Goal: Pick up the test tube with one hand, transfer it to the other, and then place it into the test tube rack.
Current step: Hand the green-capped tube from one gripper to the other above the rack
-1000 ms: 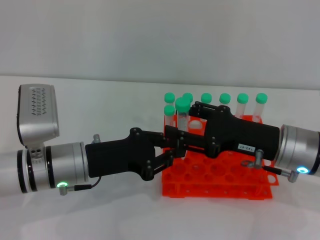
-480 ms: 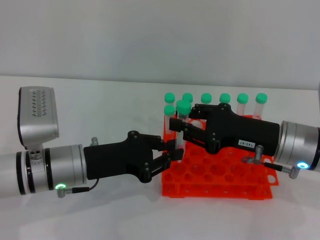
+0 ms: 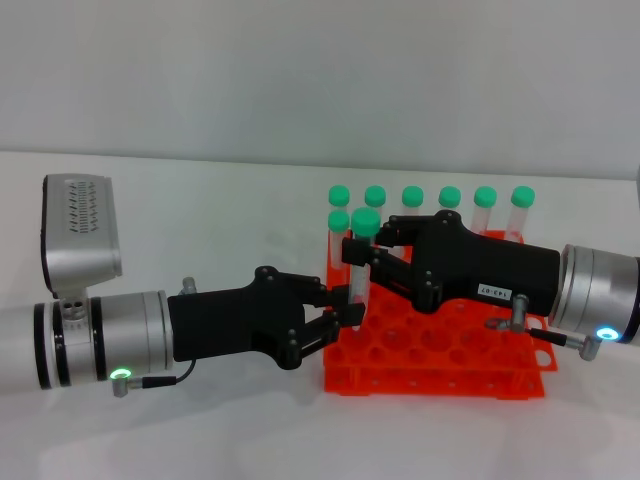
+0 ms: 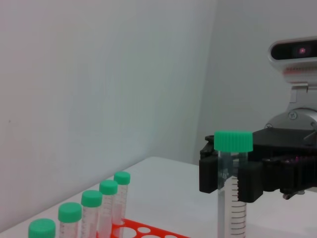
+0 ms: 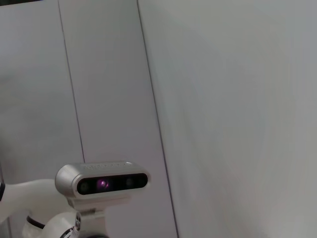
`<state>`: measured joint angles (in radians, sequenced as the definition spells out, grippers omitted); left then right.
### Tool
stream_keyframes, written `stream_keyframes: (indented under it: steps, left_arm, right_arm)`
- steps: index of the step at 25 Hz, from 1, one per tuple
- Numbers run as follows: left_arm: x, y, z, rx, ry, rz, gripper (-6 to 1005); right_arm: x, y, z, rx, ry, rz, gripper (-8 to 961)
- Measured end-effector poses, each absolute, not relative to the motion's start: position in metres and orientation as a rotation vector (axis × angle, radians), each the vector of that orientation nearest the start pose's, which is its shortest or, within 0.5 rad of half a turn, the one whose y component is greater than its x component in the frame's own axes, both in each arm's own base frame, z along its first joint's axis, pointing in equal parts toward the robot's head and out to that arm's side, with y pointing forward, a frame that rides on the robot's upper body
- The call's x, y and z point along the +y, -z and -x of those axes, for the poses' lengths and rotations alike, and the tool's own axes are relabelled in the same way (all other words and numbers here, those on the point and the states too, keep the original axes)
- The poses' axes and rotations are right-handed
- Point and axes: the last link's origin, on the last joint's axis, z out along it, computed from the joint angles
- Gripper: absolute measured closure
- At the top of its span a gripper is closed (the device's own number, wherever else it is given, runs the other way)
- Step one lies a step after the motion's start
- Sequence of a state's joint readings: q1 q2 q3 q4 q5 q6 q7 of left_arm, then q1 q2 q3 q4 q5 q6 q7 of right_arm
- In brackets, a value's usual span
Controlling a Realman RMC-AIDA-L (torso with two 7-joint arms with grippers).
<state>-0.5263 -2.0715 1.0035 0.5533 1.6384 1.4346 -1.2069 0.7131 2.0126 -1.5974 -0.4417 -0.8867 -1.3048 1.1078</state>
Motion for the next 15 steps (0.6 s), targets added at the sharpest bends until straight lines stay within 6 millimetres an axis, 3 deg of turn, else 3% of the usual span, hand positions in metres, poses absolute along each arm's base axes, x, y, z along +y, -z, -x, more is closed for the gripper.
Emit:
stream_keyframes:
  steps: [6, 15]
  left_arm:
    - [0.3336, 0.0304, 0.2373, -0.436, 0.835, 2.709, 798]
    - [0.3329, 0.032, 0.2421, -0.461, 0.83, 2.679, 797]
  right_arm:
    - [0.367, 0.0508, -0.1488, 0.294, -1.14, 2.691, 752]
    - [0.365, 0.05, -0.1476, 0.3, -1.167, 2.693, 752]
